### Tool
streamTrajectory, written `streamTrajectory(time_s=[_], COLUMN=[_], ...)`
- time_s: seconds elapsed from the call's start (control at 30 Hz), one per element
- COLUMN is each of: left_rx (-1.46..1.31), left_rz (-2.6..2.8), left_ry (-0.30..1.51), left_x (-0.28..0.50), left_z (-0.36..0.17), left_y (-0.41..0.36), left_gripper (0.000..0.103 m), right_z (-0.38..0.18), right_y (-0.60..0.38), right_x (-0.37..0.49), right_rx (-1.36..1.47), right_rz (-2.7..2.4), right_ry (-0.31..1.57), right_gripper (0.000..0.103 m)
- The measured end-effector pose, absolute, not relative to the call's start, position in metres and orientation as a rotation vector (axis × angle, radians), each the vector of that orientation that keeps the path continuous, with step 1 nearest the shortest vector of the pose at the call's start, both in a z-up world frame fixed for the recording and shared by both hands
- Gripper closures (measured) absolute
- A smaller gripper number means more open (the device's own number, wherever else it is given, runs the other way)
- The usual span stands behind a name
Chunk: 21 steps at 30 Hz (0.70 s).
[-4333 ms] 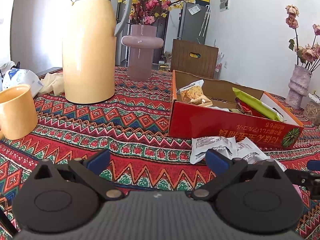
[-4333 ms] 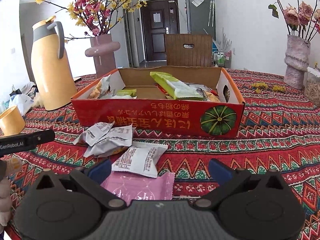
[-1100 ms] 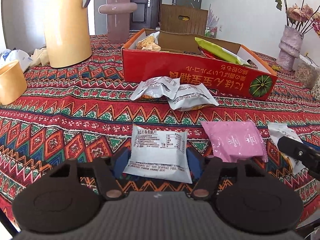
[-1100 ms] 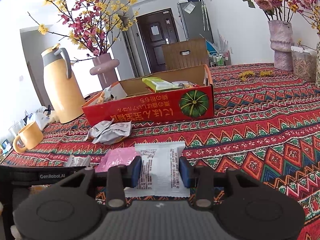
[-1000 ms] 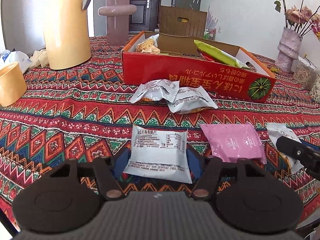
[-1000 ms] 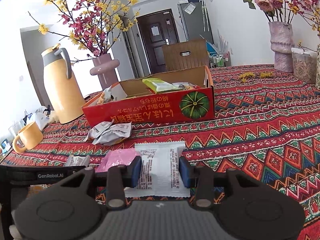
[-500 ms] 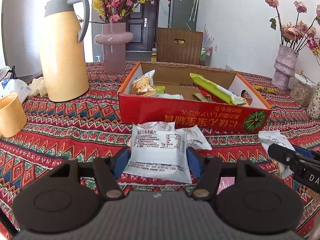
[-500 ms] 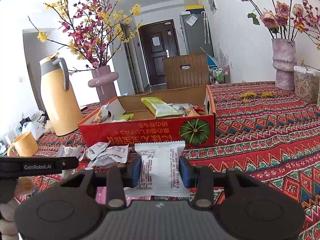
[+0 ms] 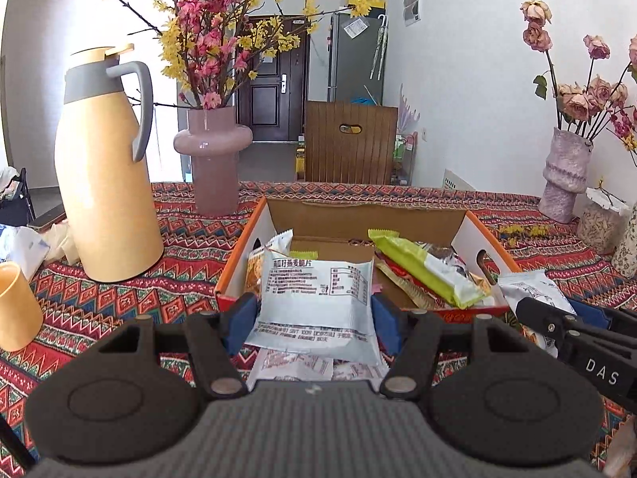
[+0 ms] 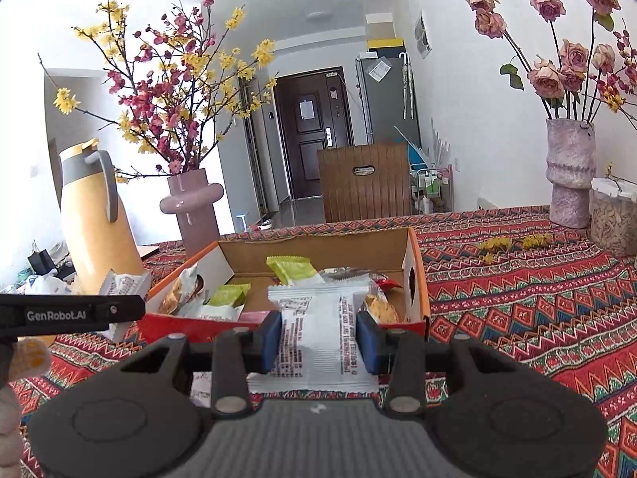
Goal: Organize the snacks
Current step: 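Lift both white packets and carry them over the box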
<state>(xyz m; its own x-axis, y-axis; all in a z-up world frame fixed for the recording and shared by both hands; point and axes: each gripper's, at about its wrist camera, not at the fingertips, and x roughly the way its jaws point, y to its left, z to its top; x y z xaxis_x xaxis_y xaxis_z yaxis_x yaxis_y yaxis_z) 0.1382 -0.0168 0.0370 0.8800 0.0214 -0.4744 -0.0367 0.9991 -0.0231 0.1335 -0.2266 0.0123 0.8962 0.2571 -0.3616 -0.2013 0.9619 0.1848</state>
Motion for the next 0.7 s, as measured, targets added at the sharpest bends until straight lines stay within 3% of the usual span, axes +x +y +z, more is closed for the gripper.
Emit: streamTrajectory(time_s=[0.7], left_rx=[-0.063], left_rz=[0.055], left_ry=[0.404], left_x=[0.210], left_z=[0.056], left_y=[-0.010], left_gripper=[0.039], right_z=[0.035], right_y=[-0.213], right_x=[0.220], right_rx=[0.111], right_rz=[0.204], right_ry=[0.324], right_gripper=[0.064])
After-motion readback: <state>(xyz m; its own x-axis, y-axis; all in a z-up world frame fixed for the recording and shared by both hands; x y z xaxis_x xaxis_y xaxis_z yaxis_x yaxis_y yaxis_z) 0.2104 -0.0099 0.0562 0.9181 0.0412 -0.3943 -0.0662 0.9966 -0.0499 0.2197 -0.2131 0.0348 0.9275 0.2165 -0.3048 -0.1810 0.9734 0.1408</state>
